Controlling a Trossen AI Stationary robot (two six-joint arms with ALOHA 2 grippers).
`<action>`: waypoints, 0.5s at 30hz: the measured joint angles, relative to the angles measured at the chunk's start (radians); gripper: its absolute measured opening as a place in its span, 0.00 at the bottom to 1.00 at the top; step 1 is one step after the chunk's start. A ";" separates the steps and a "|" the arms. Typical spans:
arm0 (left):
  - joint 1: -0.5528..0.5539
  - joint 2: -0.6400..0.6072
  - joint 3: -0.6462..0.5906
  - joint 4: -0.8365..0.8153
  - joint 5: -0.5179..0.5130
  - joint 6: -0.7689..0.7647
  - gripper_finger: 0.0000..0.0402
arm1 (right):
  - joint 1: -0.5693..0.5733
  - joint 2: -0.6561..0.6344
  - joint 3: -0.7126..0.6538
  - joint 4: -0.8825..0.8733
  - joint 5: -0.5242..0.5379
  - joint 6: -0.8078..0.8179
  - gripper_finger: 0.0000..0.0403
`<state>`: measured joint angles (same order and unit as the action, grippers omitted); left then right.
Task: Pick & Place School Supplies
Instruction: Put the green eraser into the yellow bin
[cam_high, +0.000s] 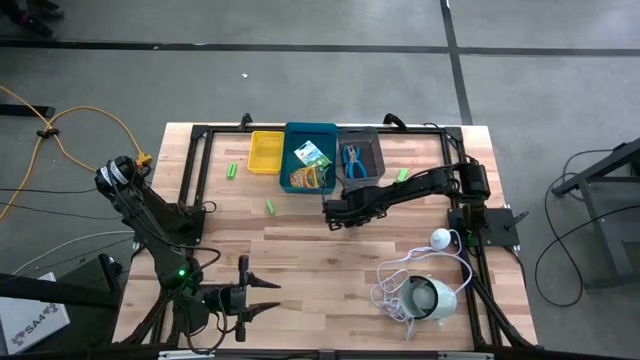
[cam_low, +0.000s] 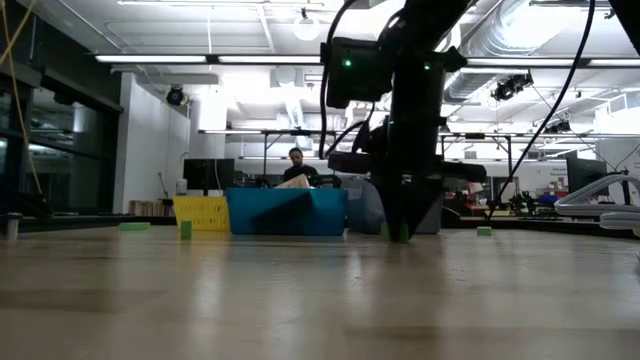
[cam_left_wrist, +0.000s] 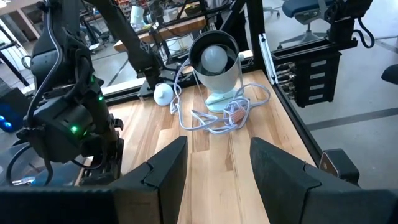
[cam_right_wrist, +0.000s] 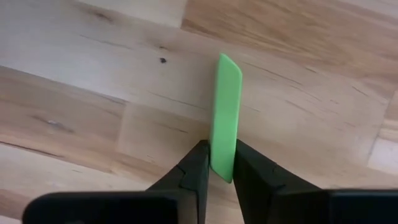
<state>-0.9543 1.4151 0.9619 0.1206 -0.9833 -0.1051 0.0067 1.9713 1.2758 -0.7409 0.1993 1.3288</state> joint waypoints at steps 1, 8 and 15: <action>0.000 0.000 0.000 0.000 0.000 0.000 0.43 | 0.000 0.000 0.000 0.007 0.002 -0.008 0.14; 0.000 0.000 0.000 0.000 0.000 0.000 0.43 | -0.007 0.000 0.000 0.034 0.003 -0.028 0.17; 0.000 0.000 0.000 0.000 0.000 0.000 0.43 | -0.015 0.000 0.000 0.035 0.004 -0.042 0.14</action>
<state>-0.9543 1.4151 0.9619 0.1207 -0.9836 -0.1051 -0.0082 1.9713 1.2758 -0.7062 0.2031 1.2871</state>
